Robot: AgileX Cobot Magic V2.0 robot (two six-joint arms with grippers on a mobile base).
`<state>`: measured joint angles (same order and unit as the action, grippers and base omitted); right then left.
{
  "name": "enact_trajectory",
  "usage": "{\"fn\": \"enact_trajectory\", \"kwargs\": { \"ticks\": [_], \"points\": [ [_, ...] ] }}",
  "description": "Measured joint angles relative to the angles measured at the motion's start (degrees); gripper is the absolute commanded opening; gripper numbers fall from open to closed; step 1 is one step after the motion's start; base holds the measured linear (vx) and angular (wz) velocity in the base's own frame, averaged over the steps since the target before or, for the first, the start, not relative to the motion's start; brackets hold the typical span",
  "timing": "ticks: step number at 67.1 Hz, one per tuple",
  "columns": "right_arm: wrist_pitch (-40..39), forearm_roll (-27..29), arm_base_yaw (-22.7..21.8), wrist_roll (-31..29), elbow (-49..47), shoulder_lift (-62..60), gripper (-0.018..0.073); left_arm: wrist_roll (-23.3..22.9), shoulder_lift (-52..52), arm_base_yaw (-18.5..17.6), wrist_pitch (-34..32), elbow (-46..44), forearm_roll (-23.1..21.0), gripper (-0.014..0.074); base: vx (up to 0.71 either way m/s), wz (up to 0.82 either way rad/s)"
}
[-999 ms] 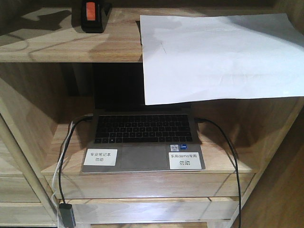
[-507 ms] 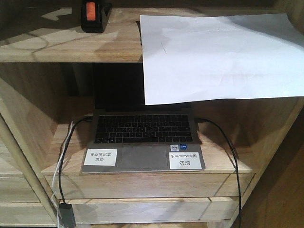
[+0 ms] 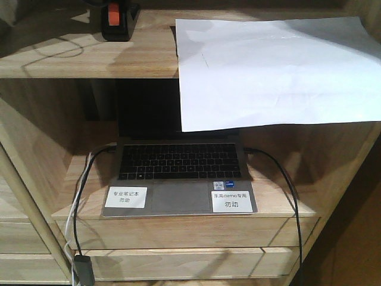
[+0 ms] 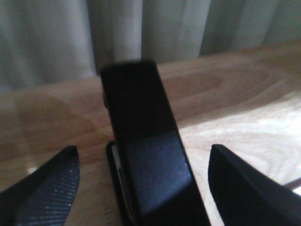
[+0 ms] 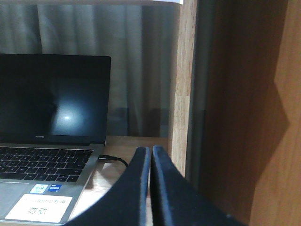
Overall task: Grab stapler and paper to desk for stapling
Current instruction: 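Close the left gripper around the black stapler, then lift the stapler off the shelf with the left gripper and withdraw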
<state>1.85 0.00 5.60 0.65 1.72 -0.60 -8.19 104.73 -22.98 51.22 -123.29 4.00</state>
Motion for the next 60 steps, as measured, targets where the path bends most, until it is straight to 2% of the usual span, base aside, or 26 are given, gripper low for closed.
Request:
{"fn": "enact_trajectory", "kwargs": {
  "ticks": [10,27,47,60],
  "points": [
    [0.0,0.0,0.0,0.0,0.0,0.0,-0.0009,-1.53,0.61,0.0,0.05,0.0,0.0,0.0409,0.0,0.0],
    [0.0,0.0,0.0,0.0,0.0,0.0,-0.0009,-4.59,0.61,0.0,0.03,-0.06,-0.29,-0.0002,0.0,0.0],
    [0.0,0.0,0.0,0.0,0.0,0.0,-0.0009,-4.5,-1.01,0.0,2.14,0.21,-0.33,-0.0008,0.0,0.0],
    [0.0,0.0,0.0,0.0,0.0,0.0,-0.0009,-1.91,-6.21,-0.37,5.28,0.21,-0.16,-0.0008,0.0,0.0]
  ]
}}
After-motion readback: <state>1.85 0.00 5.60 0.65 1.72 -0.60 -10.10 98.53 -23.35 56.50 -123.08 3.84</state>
